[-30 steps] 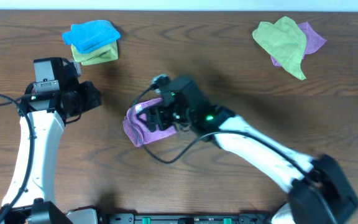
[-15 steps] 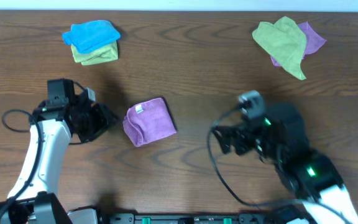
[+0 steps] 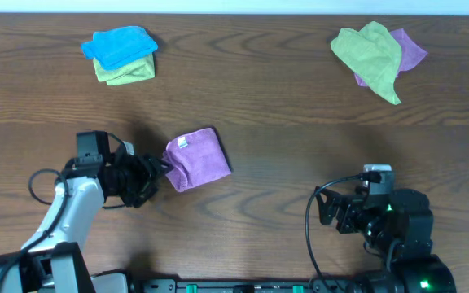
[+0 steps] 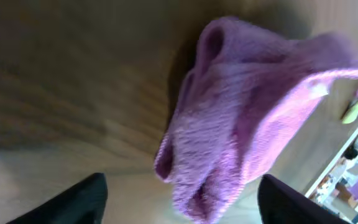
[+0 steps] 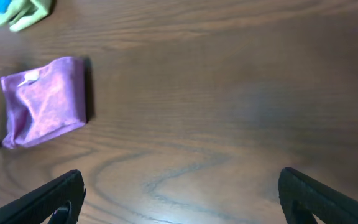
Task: Fold the cloth
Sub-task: 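Grasp the folded purple cloth with the left gripper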
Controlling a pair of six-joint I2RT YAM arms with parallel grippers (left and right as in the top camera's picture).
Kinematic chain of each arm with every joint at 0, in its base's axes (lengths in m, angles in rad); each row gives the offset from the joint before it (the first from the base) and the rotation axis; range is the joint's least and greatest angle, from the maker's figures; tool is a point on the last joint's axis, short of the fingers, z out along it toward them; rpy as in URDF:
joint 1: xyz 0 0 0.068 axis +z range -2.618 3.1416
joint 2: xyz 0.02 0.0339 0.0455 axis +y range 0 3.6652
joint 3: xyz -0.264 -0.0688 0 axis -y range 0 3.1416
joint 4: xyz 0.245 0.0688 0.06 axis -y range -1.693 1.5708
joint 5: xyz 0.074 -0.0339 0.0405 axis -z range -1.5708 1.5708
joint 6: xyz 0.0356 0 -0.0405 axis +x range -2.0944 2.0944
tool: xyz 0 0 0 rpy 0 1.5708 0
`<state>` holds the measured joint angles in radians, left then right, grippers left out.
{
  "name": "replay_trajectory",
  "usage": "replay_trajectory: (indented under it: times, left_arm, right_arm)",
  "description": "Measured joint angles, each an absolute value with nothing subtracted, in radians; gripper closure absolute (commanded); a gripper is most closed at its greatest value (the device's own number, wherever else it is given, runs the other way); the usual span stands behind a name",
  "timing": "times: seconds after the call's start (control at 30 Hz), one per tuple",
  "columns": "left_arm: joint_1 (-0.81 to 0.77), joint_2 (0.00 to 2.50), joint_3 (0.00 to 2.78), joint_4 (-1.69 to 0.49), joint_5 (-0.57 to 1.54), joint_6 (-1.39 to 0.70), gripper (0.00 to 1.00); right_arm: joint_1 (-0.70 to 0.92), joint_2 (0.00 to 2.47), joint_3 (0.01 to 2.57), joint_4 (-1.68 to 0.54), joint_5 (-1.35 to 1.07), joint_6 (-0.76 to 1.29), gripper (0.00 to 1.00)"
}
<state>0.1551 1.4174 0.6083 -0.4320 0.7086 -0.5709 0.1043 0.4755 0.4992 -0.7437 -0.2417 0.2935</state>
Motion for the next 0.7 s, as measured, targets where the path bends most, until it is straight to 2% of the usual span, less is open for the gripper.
replay_trajectory:
  times: [0.13, 0.43, 0.7]
  left_arm:
    - [0.155, 1.417, 0.536, -0.344, 0.731, -0.609, 0.02]
    - [0.141, 1.417, 0.517, -0.25, 0.751, -0.638, 0.05]
    - [0.01, 1.441, 0.516, -0.122, 0.711, -0.726, 0.04]
  right_arm:
    - [0.099, 0.475, 0.498, -0.744, -0.242, 0.308, 0.01]
    - [0.099, 0.475, 0.498, -0.744, -0.242, 0.311, 0.01]
    - [0.099, 0.475, 0.498, -0.744, -0.242, 0.311, 0.01]
